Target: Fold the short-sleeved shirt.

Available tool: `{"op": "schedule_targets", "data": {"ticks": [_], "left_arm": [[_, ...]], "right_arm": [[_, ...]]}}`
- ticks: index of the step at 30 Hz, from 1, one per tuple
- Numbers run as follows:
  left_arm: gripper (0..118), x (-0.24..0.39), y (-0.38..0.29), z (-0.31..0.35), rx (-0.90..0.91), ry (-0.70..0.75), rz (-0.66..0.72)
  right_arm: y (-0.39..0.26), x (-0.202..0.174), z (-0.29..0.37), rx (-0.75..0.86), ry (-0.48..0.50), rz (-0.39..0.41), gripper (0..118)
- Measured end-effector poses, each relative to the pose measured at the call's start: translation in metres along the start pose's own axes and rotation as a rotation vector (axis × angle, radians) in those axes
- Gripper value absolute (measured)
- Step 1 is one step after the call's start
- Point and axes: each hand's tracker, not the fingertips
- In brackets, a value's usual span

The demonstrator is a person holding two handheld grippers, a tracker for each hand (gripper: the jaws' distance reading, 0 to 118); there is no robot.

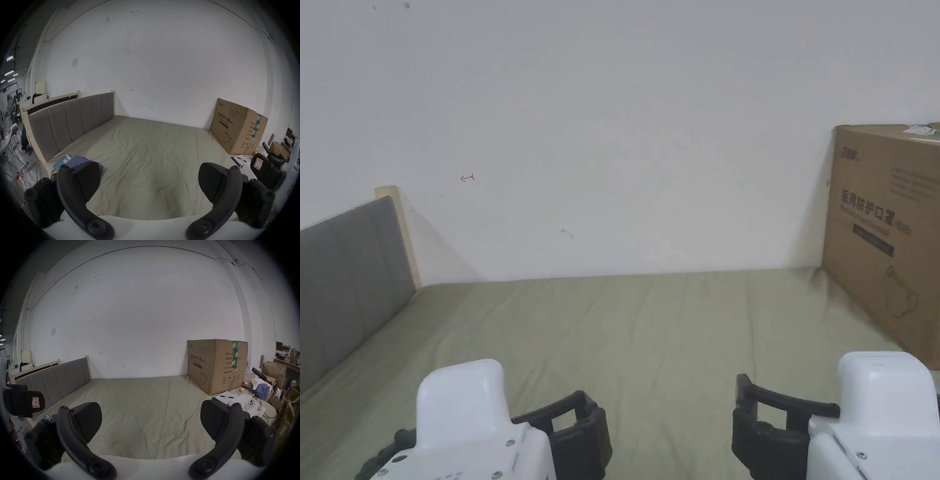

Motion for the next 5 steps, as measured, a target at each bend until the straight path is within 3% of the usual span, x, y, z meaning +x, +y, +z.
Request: {"op": "schedule_targets", "data": {"ticks": [5], "left_arm": [[118,0.0043,-0.0015,0.0069,0.057,-0.013,-0.036]], "right_arm": [[0.0007,-0.0013,0.0004,0.008,-0.001,0.012,118]]}}
